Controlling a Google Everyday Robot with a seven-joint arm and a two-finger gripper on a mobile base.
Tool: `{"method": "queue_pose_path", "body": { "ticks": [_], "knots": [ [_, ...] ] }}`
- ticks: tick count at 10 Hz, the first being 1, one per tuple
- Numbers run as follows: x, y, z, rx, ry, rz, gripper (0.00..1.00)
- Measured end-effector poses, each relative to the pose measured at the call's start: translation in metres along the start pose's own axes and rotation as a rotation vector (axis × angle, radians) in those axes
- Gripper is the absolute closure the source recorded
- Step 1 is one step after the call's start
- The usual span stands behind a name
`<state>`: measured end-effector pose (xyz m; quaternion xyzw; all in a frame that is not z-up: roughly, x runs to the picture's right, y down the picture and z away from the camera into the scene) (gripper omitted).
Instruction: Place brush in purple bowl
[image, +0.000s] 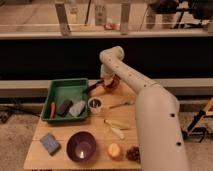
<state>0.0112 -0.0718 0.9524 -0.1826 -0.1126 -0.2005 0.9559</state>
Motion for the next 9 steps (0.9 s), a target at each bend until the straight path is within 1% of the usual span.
{"method": "queue_pose_path", "body": {
  "ticks": [1, 2, 3, 7, 9],
  "knots": [
    [0.000, 0.000, 0.000, -0.002, -0.001, -0.003, 0.39],
    [0.001, -0.002, -0.003, -0.006, 0.004, -0.012, 0.25],
    [-0.002, -0.004, -0.003, -0.007, 0.006, -0.018, 0.20],
    [0.002, -0.003, 0.004, -0.014, 0.031, -0.036, 0.20],
    [0.002, -0.003, 0.011, -0.025, 0.021, -0.038, 0.20]
  ]
}}
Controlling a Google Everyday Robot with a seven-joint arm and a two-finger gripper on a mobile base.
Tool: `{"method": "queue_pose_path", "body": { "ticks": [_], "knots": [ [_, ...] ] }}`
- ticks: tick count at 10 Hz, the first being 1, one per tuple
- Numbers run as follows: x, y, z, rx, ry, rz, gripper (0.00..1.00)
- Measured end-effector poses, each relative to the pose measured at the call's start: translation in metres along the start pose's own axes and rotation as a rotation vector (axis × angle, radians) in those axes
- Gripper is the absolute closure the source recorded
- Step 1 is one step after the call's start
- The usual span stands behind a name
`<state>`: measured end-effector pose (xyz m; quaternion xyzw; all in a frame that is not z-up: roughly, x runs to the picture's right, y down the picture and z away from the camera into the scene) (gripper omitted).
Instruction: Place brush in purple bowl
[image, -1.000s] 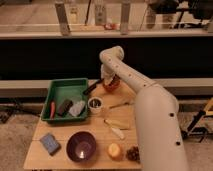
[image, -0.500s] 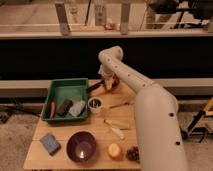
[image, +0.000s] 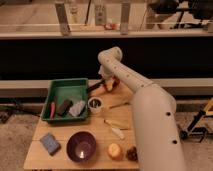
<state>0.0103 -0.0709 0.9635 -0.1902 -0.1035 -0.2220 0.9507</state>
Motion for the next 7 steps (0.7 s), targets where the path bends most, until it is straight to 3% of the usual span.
{"method": "queue_pose_path", "body": {
  "ticks": [7],
  "knots": [
    [-0.015, -0.001, 0.016, -0.058, -0.048, -0.022, 0.20]
  ]
}}
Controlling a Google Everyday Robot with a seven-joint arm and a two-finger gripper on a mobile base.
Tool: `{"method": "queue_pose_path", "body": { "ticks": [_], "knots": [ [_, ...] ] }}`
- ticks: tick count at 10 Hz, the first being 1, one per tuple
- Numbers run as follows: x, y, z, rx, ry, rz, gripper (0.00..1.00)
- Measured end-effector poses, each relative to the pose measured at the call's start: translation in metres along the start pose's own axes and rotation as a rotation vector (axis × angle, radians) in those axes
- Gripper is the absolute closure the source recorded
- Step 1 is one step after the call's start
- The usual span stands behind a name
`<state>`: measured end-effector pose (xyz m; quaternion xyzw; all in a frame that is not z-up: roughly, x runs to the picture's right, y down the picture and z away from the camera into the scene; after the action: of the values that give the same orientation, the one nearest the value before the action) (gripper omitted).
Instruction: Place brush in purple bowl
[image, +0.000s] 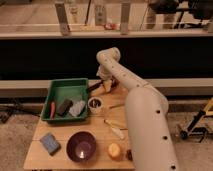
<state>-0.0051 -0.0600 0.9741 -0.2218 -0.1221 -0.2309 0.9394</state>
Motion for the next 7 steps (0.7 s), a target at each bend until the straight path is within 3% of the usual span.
{"method": "queue_pose_path", "body": {
  "ticks": [2, 7],
  "knots": [
    [-0.004, 0.000, 0.008, -0.026, -0.007, -0.010, 0.27],
    [-0.003, 0.002, 0.015, -0.043, -0.008, -0.015, 0.76]
  ]
}}
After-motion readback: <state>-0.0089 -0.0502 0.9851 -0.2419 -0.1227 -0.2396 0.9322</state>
